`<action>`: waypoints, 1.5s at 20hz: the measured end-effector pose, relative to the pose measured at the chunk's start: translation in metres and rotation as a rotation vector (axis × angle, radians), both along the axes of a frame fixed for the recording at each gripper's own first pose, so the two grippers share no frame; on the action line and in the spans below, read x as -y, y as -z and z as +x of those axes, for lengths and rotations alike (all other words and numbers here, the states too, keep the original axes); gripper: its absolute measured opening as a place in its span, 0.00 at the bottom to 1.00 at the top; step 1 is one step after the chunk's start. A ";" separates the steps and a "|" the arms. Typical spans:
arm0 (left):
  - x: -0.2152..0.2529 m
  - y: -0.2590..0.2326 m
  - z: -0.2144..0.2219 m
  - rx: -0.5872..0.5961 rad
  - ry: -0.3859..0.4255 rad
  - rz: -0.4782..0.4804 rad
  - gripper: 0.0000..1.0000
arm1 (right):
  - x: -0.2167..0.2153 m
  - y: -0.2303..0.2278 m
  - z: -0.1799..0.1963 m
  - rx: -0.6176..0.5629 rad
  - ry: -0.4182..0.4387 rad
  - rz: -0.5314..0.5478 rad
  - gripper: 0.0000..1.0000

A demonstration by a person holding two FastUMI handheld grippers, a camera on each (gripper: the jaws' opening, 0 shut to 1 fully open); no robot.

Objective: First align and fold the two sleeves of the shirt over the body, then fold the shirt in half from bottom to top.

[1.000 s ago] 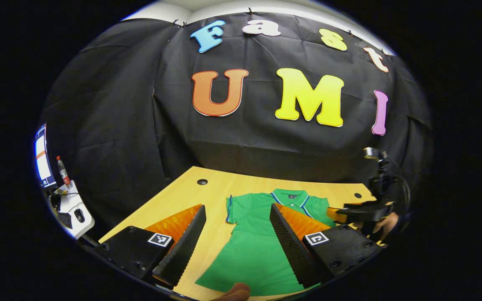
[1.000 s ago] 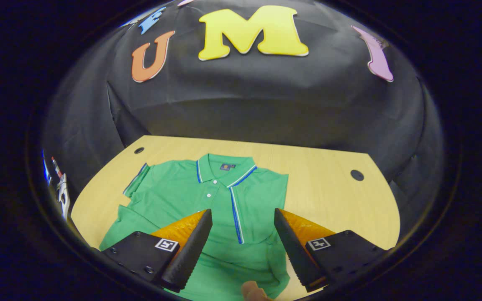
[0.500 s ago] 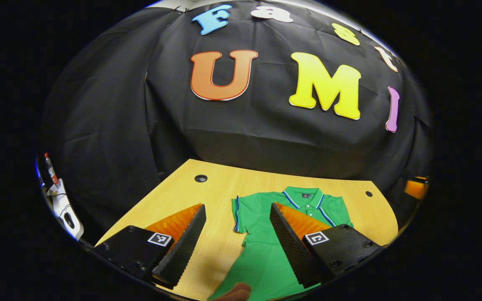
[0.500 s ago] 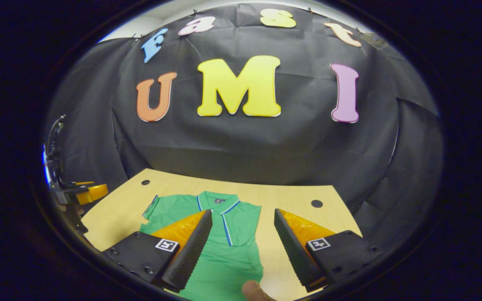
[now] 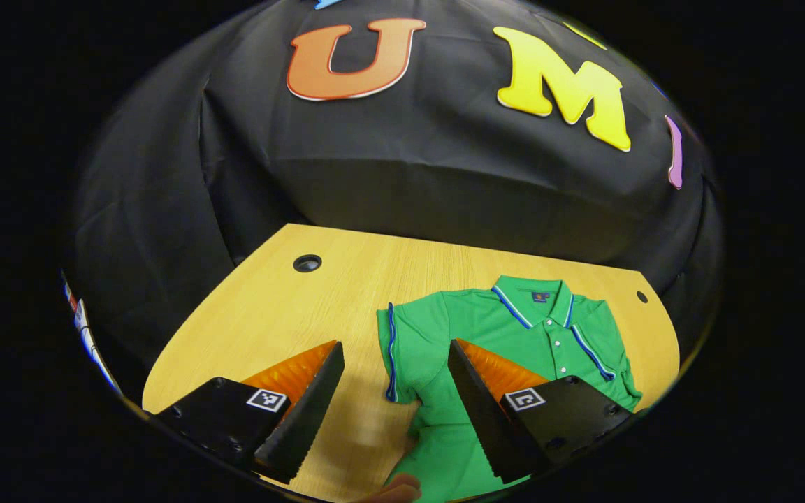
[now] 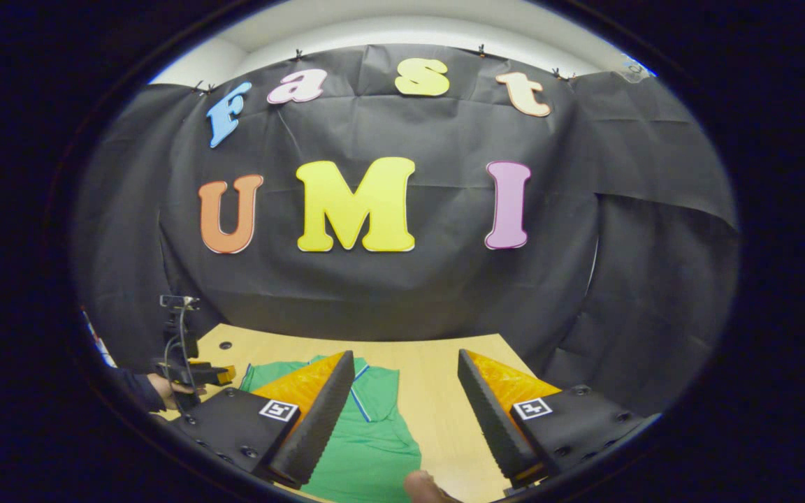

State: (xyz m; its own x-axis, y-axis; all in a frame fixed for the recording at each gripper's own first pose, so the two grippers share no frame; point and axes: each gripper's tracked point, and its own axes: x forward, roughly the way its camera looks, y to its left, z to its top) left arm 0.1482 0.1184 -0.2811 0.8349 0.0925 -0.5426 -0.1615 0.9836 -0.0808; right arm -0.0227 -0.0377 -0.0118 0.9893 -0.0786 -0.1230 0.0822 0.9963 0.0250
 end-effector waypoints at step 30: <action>0.000 0.085 0.039 -0.331 0.050 -0.002 0.05 | 0.001 0.055 -0.004 -0.156 0.018 0.014 0.93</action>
State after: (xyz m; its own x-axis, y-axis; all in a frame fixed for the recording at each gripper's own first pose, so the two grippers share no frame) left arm 0.1871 0.1189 -0.3658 0.6164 0.0543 -0.7856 -0.1309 0.9908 -0.0342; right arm -0.0267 -0.0385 -0.0667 0.9565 -0.0930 -0.2766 0.1039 0.9943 0.0247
